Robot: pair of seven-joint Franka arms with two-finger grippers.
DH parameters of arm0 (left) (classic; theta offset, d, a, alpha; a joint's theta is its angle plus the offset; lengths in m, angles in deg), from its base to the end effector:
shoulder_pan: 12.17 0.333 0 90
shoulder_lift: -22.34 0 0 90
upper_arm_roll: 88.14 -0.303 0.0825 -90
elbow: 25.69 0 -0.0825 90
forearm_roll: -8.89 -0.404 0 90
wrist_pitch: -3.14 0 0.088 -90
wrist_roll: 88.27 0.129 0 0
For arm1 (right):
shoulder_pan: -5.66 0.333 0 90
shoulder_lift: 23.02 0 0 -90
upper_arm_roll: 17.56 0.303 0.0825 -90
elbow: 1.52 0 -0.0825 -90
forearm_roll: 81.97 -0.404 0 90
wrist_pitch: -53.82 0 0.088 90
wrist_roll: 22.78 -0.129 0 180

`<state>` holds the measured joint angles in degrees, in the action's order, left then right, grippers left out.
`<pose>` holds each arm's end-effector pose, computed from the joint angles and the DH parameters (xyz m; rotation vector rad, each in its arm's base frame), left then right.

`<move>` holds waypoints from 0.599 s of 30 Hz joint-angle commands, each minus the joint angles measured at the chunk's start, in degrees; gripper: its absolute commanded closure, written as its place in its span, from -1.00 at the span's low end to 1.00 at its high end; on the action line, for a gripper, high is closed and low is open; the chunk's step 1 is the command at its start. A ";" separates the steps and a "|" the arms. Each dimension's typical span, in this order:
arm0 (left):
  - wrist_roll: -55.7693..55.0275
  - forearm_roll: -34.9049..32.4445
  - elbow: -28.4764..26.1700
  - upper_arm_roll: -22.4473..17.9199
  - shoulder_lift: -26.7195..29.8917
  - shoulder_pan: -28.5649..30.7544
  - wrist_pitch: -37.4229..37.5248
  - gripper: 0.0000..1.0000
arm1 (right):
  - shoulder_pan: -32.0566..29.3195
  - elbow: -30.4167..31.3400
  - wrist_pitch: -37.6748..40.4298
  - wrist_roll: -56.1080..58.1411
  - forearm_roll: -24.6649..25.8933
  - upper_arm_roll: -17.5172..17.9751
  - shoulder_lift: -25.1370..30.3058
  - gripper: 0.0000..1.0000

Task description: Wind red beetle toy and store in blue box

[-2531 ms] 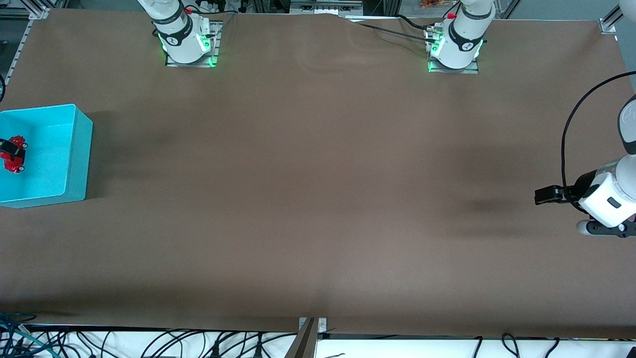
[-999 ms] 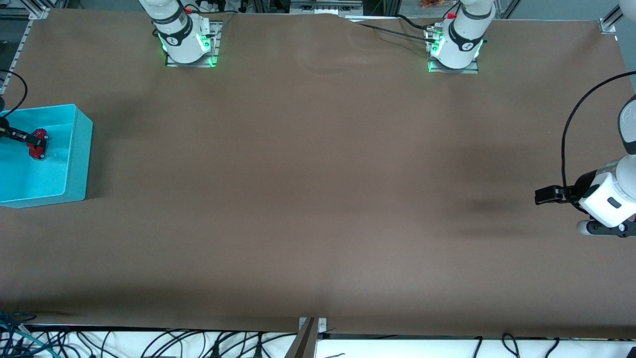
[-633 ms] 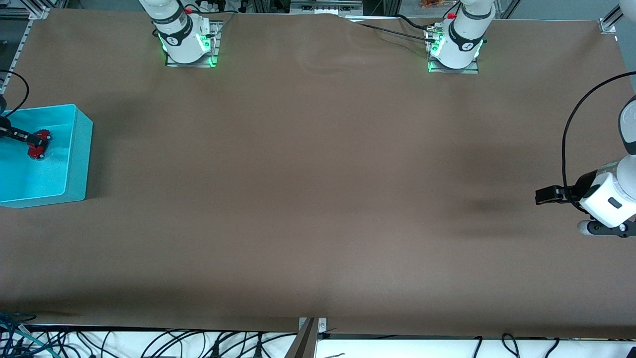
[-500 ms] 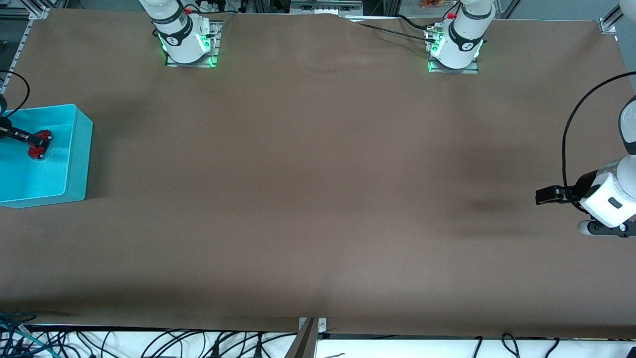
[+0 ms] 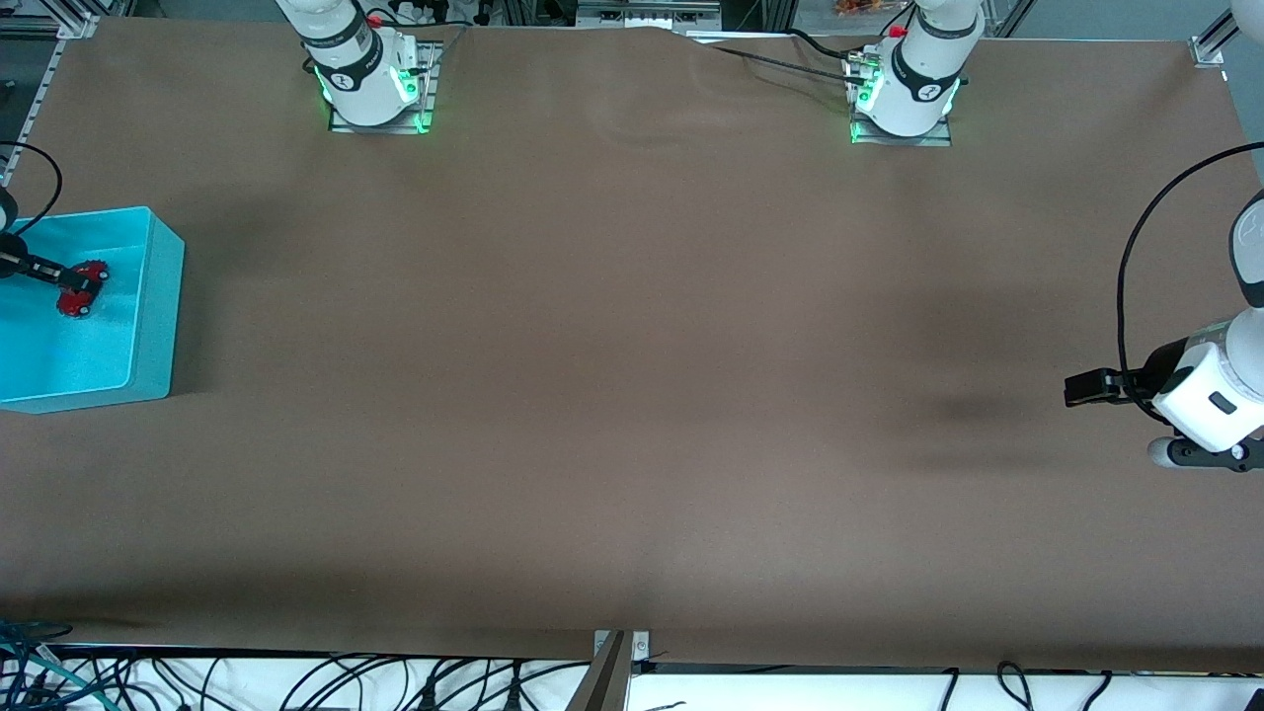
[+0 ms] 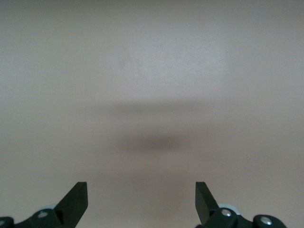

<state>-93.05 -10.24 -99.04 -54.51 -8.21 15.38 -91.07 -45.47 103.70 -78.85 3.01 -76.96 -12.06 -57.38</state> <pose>0.6989 0.0448 0.4370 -3.0874 0.0128 0.1264 0.4424 -0.4573 0.1454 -3.0407 0.4544 0.1509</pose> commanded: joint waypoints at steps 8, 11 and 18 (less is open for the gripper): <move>1.09 -1.43 0.84 0.03 -0.30 -0.04 0.96 -1.00 | 0.68 0.34 0.22 -1.35 0.79 0.74 1.58 -1.00; 1.09 -1.43 0.84 0.03 -0.30 -0.04 0.96 -1.00 | 1.55 -0.10 3.20 -1.18 0.88 0.65 2.81 -1.00; 1.09 -1.43 0.92 0.03 -0.30 -0.04 0.96 -1.00 | 3.05 -0.71 12.69 -1.18 0.88 1.09 7.38 -1.00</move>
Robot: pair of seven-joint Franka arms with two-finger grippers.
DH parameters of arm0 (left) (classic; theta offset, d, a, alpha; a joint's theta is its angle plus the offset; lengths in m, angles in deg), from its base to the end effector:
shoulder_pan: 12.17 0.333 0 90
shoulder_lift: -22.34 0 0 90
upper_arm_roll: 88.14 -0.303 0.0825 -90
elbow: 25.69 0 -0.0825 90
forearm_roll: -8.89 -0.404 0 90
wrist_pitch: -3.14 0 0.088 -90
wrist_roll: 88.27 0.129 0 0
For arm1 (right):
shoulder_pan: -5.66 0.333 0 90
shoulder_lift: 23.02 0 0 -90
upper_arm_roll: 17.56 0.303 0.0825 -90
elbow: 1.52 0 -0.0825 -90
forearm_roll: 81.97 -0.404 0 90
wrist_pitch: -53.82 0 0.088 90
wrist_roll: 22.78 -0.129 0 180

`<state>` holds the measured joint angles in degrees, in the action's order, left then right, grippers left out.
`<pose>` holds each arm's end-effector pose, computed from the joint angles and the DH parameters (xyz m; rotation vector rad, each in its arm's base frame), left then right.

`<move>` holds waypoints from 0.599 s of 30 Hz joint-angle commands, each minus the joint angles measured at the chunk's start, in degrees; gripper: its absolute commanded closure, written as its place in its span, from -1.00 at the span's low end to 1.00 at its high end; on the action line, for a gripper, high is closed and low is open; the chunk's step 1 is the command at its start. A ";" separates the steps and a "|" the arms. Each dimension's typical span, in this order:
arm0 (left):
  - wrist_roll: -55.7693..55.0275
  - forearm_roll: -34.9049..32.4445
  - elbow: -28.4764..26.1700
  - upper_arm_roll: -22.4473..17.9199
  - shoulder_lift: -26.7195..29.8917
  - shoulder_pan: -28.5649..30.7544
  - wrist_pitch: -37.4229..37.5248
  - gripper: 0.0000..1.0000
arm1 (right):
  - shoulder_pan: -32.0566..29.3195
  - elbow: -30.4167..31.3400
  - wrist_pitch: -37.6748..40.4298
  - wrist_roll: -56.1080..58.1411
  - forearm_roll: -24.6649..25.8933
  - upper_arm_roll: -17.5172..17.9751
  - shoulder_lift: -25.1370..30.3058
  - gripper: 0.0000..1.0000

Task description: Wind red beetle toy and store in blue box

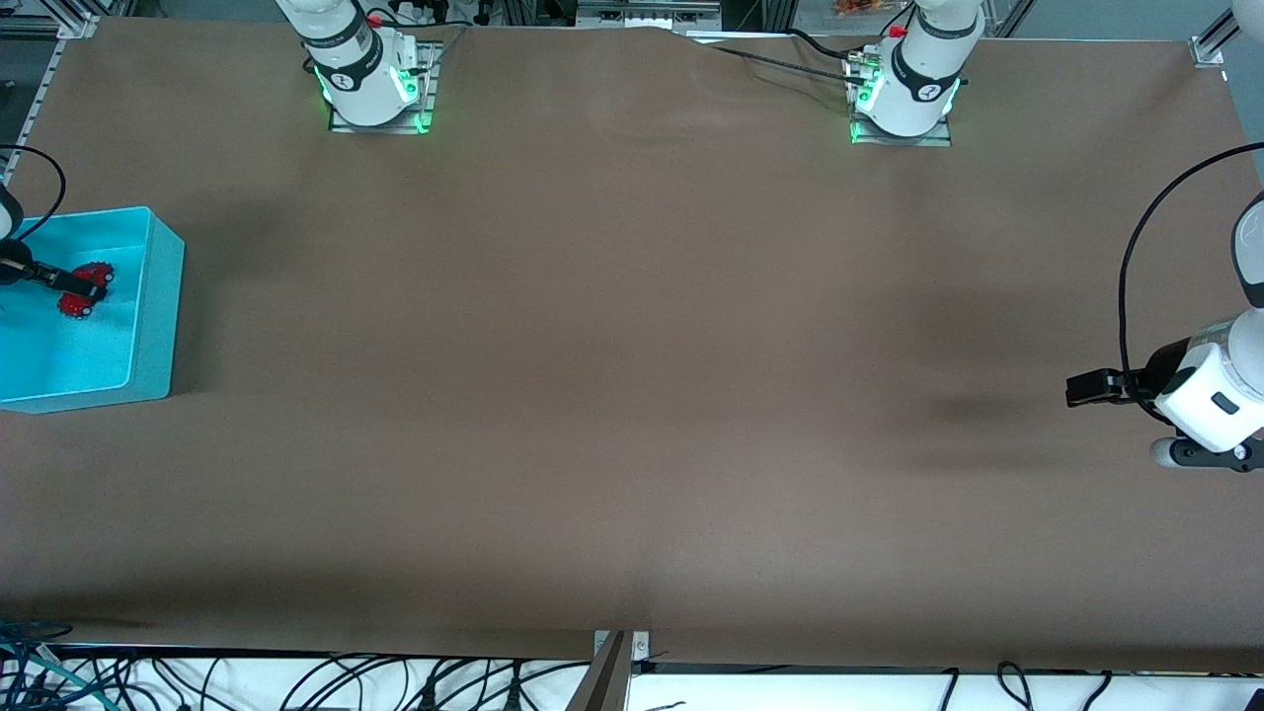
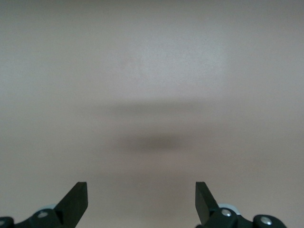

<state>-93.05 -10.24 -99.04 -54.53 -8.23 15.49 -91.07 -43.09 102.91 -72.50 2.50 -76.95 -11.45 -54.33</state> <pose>0.6988 0.0463 0.4367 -3.0875 0.0094 0.1271 0.4634 -0.4345 0.1773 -3.0280 0.3903 0.2116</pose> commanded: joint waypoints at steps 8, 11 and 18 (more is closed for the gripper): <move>1.09 -1.34 0.92 0.05 -0.45 -0.15 0.96 -1.00 | 0.67 -0.72 12.06 -0.66 0.88 2.41 7.58 -1.00; 1.09 -1.34 0.92 0.05 -0.46 -0.15 0.96 -1.00 | 0.76 -1.16 13.73 -0.58 0.88 3.73 8.63 -1.00; 1.09 -1.34 0.92 0.05 -0.54 -0.15 0.96 -1.00 | 2.77 -4.14 20.93 -0.66 0.88 4.52 10.66 -1.00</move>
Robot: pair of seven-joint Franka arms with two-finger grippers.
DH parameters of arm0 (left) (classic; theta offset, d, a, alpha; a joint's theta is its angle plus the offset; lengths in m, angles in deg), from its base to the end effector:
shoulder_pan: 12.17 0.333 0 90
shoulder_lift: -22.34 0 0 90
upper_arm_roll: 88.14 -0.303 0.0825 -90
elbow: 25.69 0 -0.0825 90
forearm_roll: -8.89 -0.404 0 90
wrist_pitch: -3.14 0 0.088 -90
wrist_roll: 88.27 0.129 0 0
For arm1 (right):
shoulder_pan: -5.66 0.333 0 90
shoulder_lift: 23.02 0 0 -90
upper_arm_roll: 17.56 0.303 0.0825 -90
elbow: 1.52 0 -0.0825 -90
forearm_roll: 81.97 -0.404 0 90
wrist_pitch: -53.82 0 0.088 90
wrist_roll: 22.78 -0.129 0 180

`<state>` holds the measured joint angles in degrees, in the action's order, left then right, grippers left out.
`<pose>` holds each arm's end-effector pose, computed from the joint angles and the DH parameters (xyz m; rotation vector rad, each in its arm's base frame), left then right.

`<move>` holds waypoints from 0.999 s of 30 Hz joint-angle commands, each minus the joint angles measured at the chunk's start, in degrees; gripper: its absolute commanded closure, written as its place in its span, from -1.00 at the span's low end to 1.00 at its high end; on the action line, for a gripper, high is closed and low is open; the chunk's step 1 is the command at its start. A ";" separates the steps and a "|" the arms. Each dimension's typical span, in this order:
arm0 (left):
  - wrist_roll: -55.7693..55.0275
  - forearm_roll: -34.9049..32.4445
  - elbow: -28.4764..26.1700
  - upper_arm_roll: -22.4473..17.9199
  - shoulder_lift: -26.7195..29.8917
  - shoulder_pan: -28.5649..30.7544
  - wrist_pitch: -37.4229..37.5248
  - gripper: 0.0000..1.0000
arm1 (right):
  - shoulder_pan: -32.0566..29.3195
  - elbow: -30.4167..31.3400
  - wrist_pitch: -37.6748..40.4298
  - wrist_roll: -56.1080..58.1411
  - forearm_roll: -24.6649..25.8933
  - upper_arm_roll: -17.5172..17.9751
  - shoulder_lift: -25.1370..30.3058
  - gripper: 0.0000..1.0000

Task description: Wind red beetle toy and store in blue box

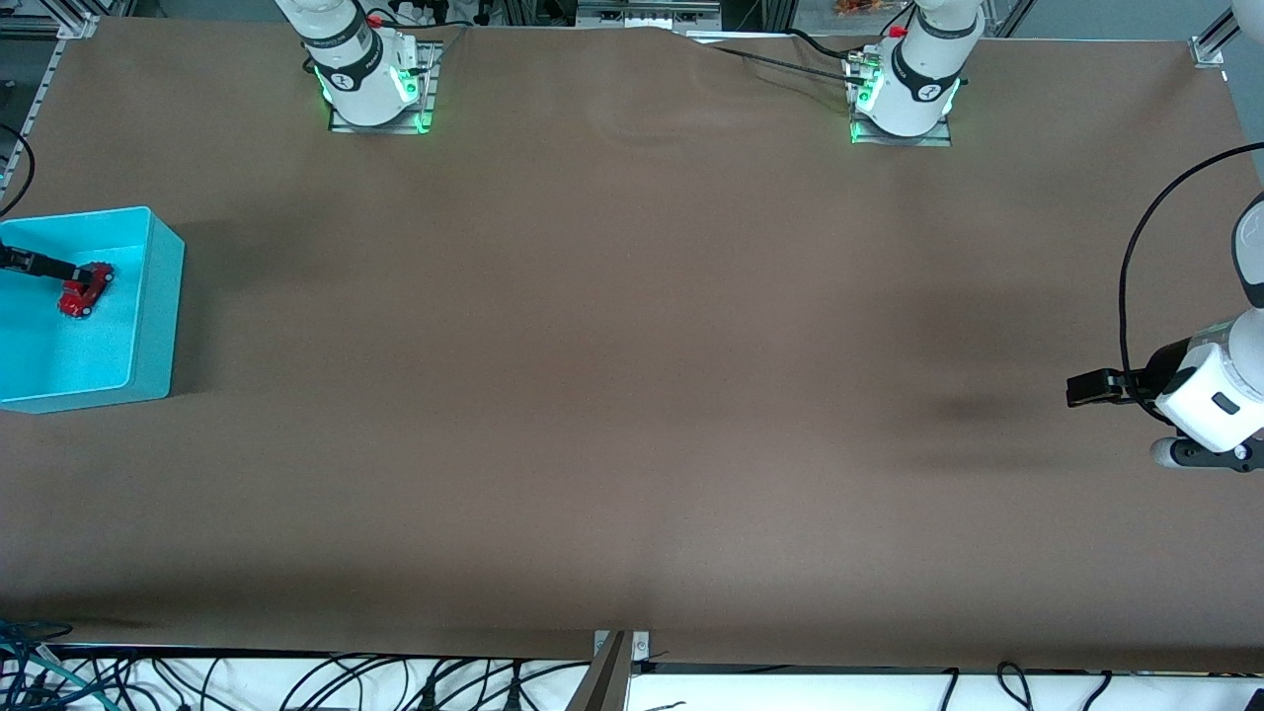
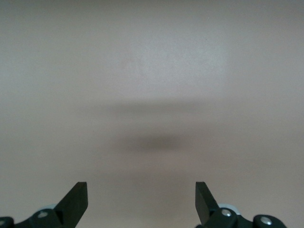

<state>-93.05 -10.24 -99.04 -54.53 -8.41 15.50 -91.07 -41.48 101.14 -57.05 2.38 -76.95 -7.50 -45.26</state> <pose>0.6991 0.0466 0.4347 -3.0888 0.0094 0.1315 0.4907 -0.3859 0.2755 -3.0001 0.2585 0.3161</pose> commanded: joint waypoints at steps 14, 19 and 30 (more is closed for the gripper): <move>1.09 -1.34 0.92 0.05 -0.36 -0.17 0.96 -1.00 | 1.70 -10.46 20.07 -0.63 0.52 4.27 2.12 -1.00; 1.09 -1.34 0.92 0.05 -0.36 -0.17 0.96 -1.00 | 3.89 -11.52 21.92 -0.72 0.88 4.45 4.84 -1.00; 1.09 -1.34 0.92 0.05 -0.36 -0.17 0.96 -1.00 | 8.28 -11.78 27.19 -0.72 0.70 3.04 10.47 -1.00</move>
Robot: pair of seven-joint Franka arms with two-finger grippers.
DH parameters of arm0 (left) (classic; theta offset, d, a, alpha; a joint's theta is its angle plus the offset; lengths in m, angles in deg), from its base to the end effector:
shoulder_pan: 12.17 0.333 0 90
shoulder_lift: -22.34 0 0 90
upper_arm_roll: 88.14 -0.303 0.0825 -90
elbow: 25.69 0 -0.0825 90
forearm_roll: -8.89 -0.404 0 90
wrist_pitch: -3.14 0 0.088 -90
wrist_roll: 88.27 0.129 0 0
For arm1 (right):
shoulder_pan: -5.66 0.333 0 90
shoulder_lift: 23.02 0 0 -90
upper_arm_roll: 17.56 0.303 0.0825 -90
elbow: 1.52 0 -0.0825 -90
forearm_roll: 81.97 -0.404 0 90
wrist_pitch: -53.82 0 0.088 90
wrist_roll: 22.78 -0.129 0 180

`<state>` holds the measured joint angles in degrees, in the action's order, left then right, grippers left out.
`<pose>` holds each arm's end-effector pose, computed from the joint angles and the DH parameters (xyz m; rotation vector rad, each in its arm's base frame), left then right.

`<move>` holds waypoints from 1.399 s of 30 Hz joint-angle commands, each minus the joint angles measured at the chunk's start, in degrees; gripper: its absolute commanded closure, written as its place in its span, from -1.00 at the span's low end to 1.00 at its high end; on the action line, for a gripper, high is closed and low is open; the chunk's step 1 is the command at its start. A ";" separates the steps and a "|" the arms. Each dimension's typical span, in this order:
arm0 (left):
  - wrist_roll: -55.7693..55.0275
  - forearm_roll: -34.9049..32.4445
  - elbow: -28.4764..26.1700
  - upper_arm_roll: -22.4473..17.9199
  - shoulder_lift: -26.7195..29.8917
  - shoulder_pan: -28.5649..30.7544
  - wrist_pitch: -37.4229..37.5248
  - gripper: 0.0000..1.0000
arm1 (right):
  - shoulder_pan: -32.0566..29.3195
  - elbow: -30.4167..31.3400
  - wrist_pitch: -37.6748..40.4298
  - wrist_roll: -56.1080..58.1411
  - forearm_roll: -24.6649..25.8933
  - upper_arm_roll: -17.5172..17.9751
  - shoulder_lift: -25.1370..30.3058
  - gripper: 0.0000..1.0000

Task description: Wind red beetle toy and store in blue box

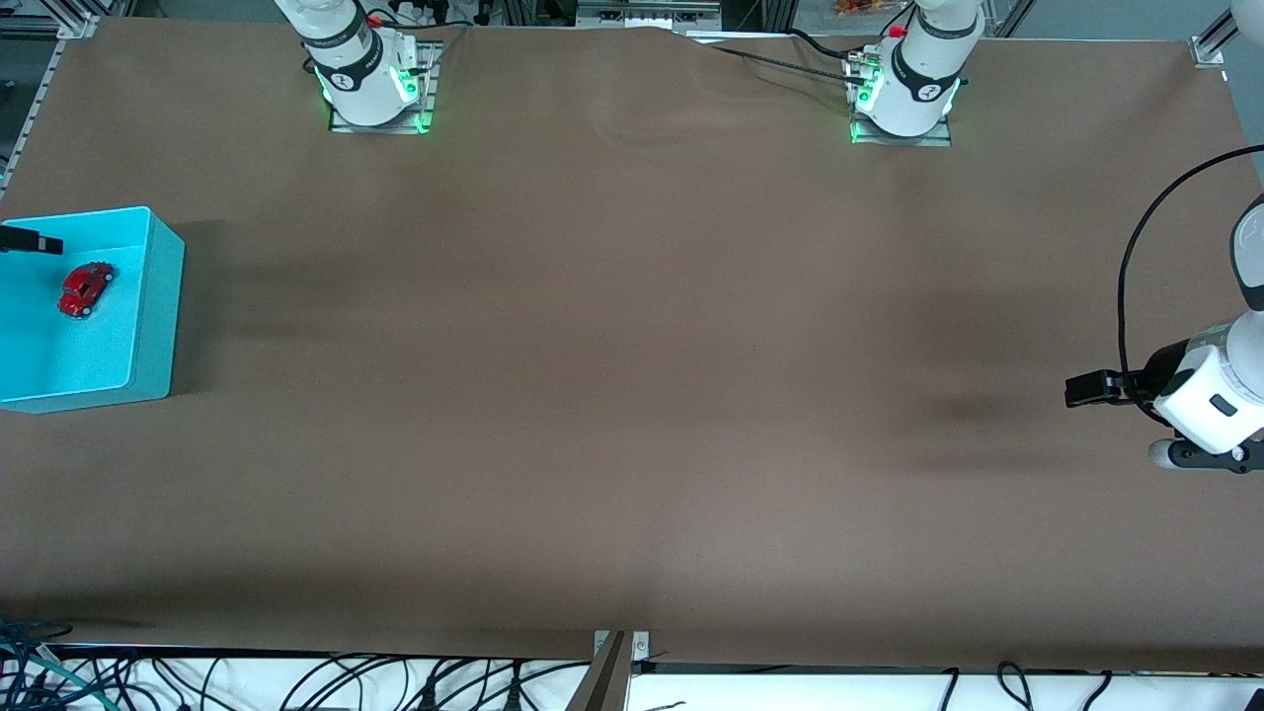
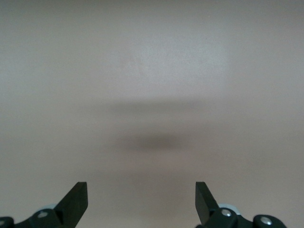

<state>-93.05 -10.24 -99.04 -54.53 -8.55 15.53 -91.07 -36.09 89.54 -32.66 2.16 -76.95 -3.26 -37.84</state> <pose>0.6993 0.0471 0.4332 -3.0898 0.0087 0.1349 0.5290 -0.3002 0.4270 -2.9816 0.0477 0.4616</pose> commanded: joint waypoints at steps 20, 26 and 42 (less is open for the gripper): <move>1.09 -1.34 0.93 0.05 -0.22 -0.19 0.96 -1.00 | 17.75 -0.09 7.56 -6.83 -0.18 -8.67 11.48 -1.00; 1.09 -1.34 0.93 0.05 -0.22 -0.19 0.96 -1.00 | 21.88 0.26 8.26 -7.27 -0.27 -10.34 12.80 -1.00; 1.09 -1.34 0.93 0.05 -0.22 -0.19 0.96 -1.00 | 36.38 0.44 10.11 -10.08 -2.03 -17.20 15.61 -1.00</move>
<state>-93.05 -10.24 -99.04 -54.53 -8.59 15.54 -91.07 -4.84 89.36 -23.28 -5.28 -77.70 -17.29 -24.02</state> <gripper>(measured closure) 0.000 0.000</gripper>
